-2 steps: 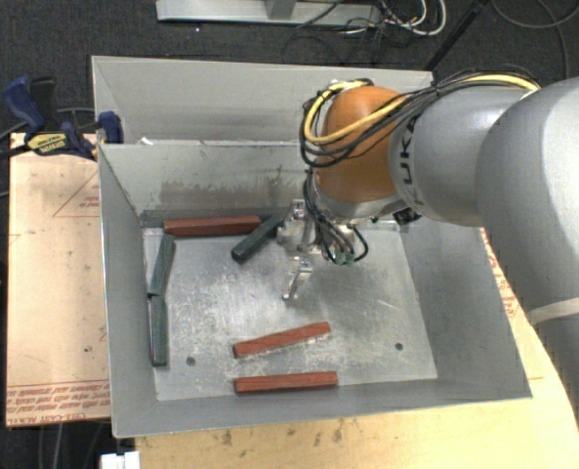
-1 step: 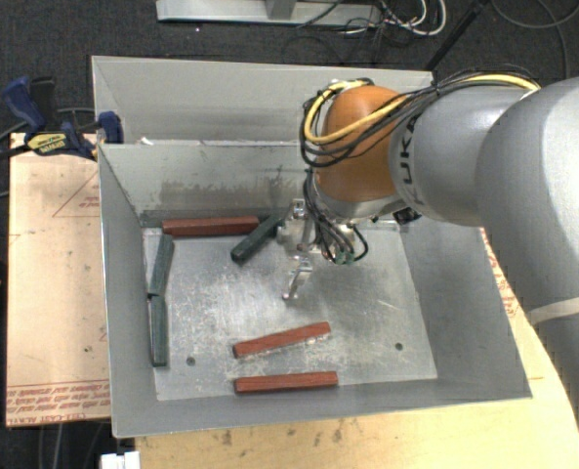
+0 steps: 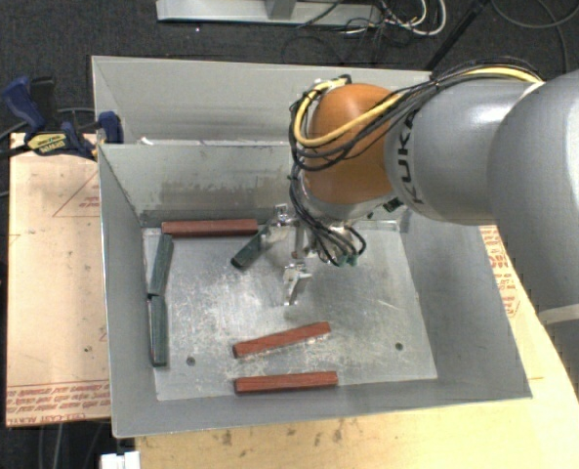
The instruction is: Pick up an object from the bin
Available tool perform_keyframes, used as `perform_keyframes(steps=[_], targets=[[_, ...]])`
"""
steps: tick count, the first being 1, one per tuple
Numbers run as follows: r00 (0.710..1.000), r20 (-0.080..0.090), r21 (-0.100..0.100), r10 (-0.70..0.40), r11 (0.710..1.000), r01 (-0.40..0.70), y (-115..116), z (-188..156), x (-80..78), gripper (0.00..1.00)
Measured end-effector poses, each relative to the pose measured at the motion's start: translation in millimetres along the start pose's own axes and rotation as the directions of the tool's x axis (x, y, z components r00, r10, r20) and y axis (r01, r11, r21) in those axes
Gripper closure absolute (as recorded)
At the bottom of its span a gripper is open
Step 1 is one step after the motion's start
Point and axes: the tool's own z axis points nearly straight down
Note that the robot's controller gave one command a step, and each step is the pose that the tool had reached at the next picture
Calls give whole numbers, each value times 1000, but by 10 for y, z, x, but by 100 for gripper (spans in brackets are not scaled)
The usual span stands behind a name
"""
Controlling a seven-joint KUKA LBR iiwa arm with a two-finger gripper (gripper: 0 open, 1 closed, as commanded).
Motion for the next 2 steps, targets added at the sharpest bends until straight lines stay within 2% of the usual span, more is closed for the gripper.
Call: perform_keyframes(steps=[1, 2], targets=[[1000, 0, -3, 23, 1000, -23, 271, -134, 352, 100], [1000, 1, -3, 24, 1000, -24, 265, -136, 348, 0]])
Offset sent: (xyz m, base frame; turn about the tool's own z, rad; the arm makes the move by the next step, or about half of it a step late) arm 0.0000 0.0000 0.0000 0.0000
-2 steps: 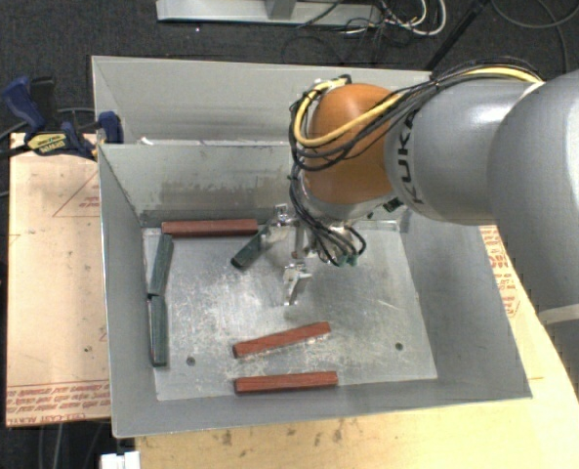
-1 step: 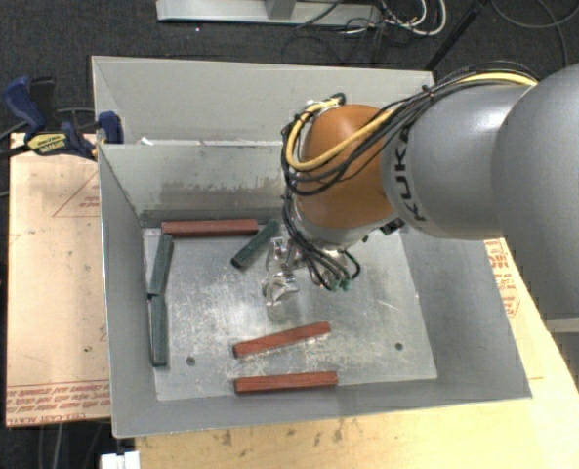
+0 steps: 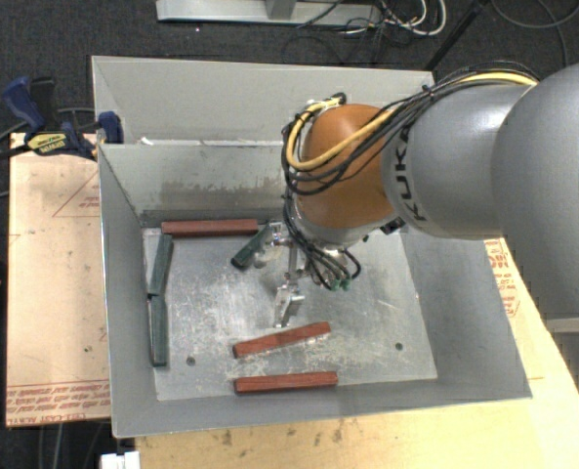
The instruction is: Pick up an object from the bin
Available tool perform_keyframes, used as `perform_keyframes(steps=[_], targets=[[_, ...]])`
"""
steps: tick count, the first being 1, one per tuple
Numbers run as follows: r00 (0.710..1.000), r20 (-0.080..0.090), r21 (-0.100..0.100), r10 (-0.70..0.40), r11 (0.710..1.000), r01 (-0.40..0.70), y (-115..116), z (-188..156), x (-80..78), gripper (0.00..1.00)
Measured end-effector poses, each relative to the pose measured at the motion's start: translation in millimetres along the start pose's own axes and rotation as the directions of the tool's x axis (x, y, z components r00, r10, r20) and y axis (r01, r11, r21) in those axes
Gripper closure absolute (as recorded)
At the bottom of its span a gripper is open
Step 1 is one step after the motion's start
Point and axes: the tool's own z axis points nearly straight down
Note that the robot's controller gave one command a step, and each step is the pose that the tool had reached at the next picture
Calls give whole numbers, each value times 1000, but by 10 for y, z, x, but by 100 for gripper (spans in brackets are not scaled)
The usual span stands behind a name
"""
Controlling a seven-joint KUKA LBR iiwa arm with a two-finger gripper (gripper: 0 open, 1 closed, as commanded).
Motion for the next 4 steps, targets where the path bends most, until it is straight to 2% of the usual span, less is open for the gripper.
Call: perform_keyframes(steps=[1, 2, 3, 4], targets=[[1000, 0, 0, 0, 1000, 0, -1, 0, 0, 0], [996, 10, 0, -88, 996, 88, 165, 338, 601, 100], [996, 10, 0, -88, 996, 88, 165, 338, 601, 100], [998, 4, 0, -55, 998, 55, 390, -1120, 654, 100]])
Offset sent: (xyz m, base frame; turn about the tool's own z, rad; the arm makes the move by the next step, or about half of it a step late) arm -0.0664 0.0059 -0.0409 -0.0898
